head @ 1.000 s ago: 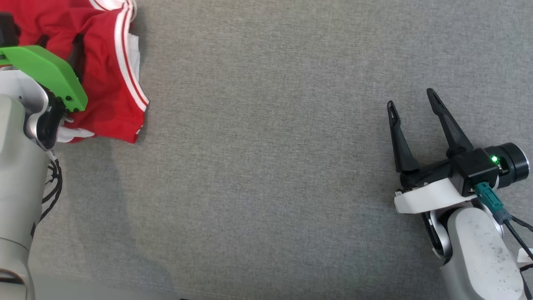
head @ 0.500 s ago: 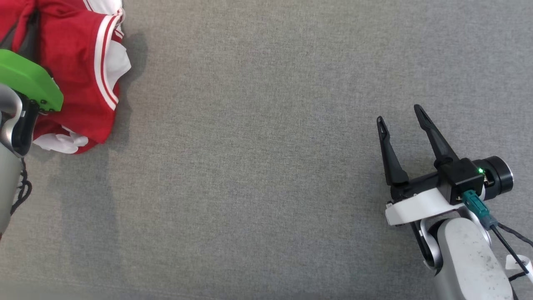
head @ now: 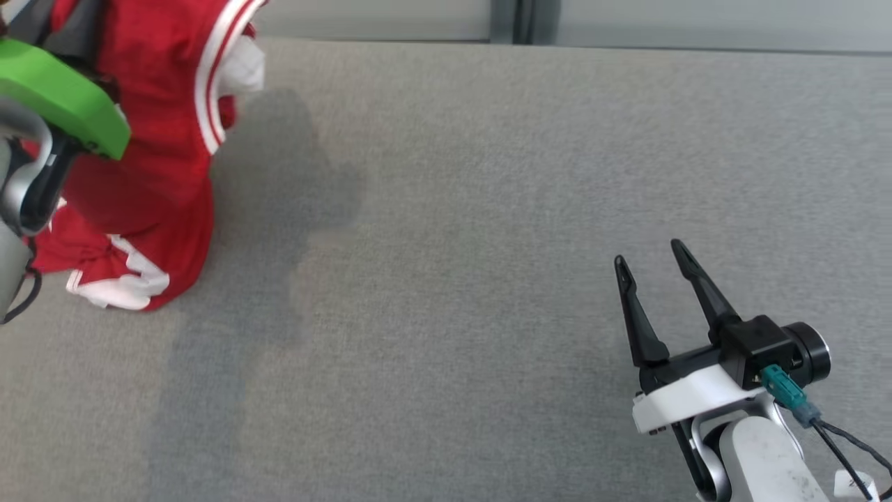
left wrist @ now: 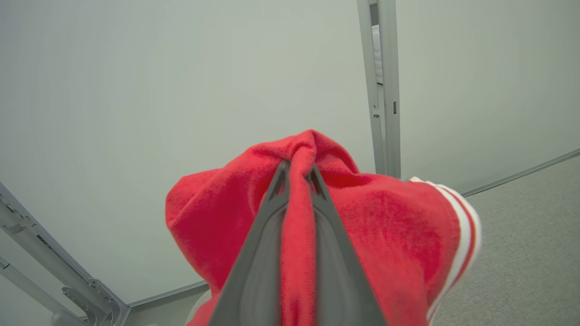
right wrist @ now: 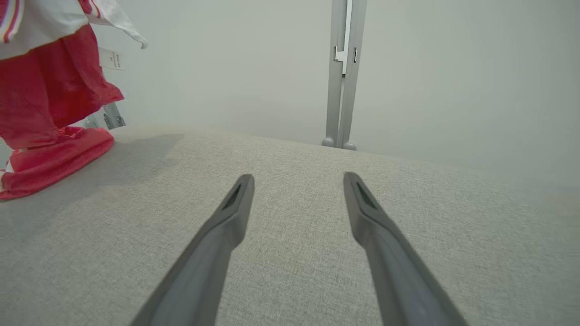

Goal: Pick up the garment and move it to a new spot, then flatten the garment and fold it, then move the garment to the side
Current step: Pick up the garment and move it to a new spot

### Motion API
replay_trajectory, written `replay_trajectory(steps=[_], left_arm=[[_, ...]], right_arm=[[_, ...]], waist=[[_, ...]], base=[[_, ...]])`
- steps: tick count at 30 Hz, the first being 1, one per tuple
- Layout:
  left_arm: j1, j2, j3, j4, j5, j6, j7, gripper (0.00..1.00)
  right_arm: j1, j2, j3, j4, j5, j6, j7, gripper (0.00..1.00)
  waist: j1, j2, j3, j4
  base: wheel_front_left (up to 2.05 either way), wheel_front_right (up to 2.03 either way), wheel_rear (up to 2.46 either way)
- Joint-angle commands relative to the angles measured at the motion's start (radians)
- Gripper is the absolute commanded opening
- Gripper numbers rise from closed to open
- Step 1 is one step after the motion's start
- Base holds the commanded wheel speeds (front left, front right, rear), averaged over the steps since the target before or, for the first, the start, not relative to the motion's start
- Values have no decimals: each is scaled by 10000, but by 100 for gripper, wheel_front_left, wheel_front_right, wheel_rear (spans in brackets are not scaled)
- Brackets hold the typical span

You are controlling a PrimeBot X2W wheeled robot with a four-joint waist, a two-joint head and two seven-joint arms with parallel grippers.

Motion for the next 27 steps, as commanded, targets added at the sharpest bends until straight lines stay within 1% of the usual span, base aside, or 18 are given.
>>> replay_trajectory(steps=[1,7,8,13,14,19,22,27], left_arm=[[-188,59,-85,-346,-115,4,95,0],[-195,-192,-579,-1738,-495,4,524,0],[-162,-309,-685,-1948,-572,4,590,0],[-137,-729,-1182,-2441,-701,4,731,0],[-135,-891,-1335,-2474,-697,4,763,0],[-40,-1592,-1910,-2208,-672,4,724,0],[193,-1999,-2343,-1776,-575,4,580,0],[727,-2619,-3005,-711,-679,5,-17,0]], right_arm=[[230,-8,10,-32,141,-13,-30,100],[287,-6,154,-109,322,-13,-31,100],[277,-9,140,-144,349,-13,-31,100],[240,-8,283,-197,529,-13,-31,100],[245,-8,262,-214,571,-13,-31,100],[131,-3,223,-317,744,-13,-31,100],[-23,-2,238,-428,820,-13,-31,100],[-297,-1,300,-597,1002,-13,-31,100]], waist=[[1,0,-944,-888],[1,0,-1291,-1927],[1,0,-1300,-2139],[1,0,-1178,-3070],[1,0,-1122,-3256],[1,0,-626,-3920],[1,0,-233,-4161],[1,0,490,-4427]], base=[[0,0,0],[0,0,0],[0,0,0],[0,0,0],[0,0,0],[0,0,0],[0,0,0],[0,0,0]])
